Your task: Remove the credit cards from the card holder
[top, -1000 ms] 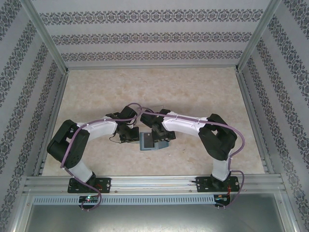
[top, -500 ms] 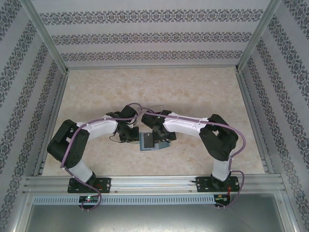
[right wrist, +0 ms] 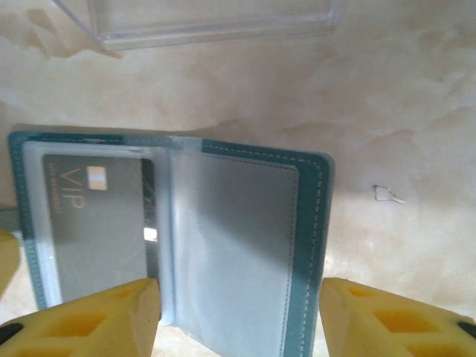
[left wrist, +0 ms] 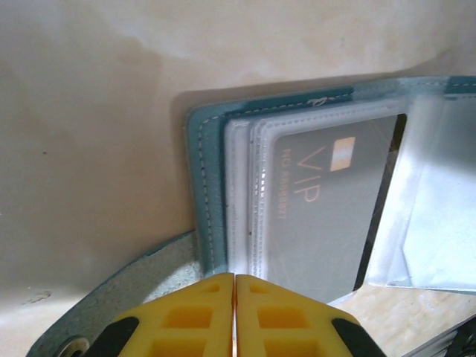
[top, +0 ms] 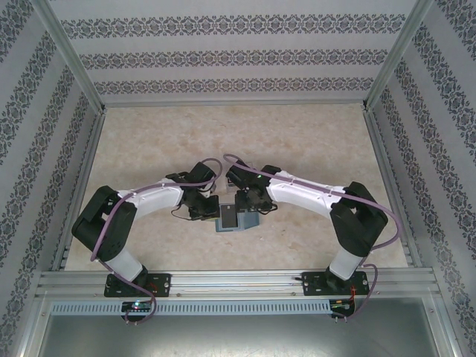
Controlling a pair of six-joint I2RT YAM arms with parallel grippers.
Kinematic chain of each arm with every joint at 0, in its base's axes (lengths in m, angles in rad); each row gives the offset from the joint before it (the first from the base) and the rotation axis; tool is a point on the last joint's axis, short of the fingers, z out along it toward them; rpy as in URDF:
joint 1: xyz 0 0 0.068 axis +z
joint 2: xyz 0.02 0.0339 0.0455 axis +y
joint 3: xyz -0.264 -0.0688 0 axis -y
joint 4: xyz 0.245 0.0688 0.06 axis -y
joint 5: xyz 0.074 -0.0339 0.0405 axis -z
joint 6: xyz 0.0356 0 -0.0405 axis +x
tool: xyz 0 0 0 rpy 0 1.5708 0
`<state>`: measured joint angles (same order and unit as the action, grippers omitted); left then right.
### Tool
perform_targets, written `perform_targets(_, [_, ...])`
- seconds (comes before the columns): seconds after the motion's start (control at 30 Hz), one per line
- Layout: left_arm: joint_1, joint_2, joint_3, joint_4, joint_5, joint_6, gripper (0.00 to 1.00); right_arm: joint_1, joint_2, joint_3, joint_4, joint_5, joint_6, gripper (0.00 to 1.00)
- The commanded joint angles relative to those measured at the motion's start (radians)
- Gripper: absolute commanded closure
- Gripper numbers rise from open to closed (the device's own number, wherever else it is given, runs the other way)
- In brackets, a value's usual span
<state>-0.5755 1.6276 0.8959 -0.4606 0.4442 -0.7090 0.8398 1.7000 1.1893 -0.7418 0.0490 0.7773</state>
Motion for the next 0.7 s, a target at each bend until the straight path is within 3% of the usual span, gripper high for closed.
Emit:
perform_targets(0.0, [-0.018, -0.002, 0.027, 0.029, 0.013, -0.028, 0.92, -0.016, -0.035, -0.024, 0.043, -0.061, -0.013, 0.42])
perform_targets(0.67, [-0.030, 0.023, 0.038, 0.066, 0.018, -0.049, 0.92, -0.051, -0.012, -0.104, 0.283, -0.311, 0.037, 0.45])
